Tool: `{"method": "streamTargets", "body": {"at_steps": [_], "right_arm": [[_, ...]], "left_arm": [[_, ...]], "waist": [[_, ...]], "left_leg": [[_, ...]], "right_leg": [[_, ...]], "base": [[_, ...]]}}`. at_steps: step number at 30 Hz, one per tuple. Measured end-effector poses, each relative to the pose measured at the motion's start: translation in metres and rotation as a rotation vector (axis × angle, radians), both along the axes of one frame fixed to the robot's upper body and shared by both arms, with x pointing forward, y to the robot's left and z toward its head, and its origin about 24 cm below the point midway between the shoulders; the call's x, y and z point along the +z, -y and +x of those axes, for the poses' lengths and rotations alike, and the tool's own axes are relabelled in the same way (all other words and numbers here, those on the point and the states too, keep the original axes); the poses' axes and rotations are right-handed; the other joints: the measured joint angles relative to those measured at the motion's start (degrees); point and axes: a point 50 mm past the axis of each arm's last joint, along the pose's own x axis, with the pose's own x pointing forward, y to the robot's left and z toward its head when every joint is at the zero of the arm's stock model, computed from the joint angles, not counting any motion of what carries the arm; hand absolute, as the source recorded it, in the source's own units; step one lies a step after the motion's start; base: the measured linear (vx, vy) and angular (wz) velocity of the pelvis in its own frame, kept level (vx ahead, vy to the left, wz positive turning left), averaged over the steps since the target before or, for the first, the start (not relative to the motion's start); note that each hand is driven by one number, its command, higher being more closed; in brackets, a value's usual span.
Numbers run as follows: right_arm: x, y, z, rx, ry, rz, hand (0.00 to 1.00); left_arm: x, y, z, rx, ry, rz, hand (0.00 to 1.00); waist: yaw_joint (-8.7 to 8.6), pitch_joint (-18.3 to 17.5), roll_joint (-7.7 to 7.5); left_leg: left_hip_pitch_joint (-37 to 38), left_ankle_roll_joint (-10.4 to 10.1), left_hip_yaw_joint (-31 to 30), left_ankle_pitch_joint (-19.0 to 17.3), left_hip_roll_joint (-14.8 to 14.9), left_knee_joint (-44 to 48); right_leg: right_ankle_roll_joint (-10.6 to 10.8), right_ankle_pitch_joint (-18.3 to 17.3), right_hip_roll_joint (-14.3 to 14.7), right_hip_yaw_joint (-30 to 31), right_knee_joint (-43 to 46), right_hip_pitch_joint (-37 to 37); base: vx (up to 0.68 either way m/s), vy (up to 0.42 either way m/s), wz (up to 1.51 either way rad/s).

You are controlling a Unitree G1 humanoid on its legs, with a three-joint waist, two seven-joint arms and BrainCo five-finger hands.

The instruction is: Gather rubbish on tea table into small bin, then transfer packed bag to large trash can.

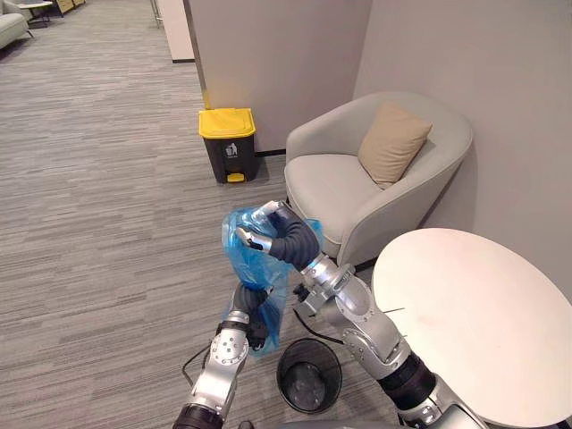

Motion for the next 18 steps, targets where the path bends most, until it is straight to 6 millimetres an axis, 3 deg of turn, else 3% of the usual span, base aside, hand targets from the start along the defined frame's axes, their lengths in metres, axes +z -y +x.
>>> {"method": "streamTargets", "body": {"at_steps": [8,18], "right_arm": [[-0.020,0.038,0.005,-0.236,0.125,-0.283,0.00],[-0.046,0.093,0.002,-0.453,0.052,-0.419,0.00]], "left_arm": [[0.002,-0.026,-0.008,0.125,0.014,-0.019,1.00],[-0.007,-0.051,-0.023,0.243,-0.031,-0.016,1.00]], "waist": [[0.04,0.59,0.48],[-0.11,1.86,1.00]], "left_leg": [[-0.07,0.18,0.44,-0.15,0.00,0.00],[-0.09,0.39,0.61,-0.29,-0.08,0.00]], "right_leg": [[0.01,0.00,0.02,0.39,-0.04,-0.26],[0.07,-0.04,-0.05,0.56,-0.05,-0.38]], "base": [[0.00,0.000,-0.02],[0.00,0.000,0.00]]}}
